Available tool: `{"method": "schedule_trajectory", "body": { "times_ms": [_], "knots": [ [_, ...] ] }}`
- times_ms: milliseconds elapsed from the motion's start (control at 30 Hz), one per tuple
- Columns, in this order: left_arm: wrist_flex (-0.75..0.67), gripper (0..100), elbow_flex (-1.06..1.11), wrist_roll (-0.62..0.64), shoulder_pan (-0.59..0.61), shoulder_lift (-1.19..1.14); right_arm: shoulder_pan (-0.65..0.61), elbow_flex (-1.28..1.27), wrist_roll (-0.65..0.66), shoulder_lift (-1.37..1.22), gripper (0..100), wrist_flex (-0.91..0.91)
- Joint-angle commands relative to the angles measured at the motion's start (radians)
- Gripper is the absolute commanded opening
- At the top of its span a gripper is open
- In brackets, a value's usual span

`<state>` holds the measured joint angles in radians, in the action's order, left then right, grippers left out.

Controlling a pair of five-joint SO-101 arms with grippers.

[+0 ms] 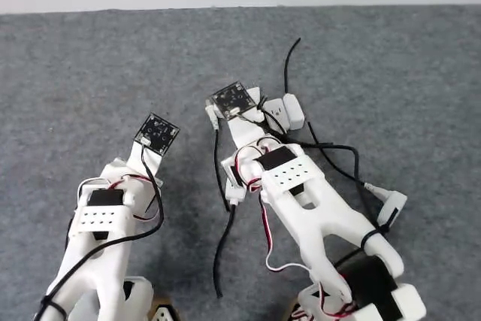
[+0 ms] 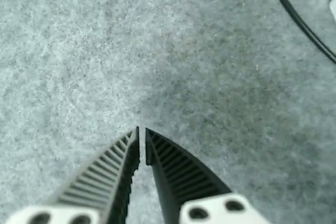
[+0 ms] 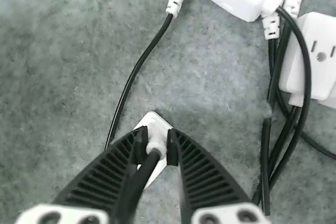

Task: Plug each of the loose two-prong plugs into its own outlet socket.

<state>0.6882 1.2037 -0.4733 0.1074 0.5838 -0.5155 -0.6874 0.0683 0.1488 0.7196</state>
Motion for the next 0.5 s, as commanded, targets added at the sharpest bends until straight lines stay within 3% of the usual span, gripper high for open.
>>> {"method": "schedule_trajectory", "body": {
  "times_ms": [0,167,467],
  "knots": [
    [-0.021,1,-0.008,-0.012,0.008,0.026,-0.036,0.021,-0.011,-0.031,9.4,0.050],
    [-0.021,1,-0.008,-0.012,0.008,0.026,-0.051,0.146,-0.183,-0.033,29.4,0.182],
    [-0.038,1,-0.007,-0.012,0.008,0.025,-0.186,0.204,-0.408,-0.053,30.3,0.208]
  ]
}}
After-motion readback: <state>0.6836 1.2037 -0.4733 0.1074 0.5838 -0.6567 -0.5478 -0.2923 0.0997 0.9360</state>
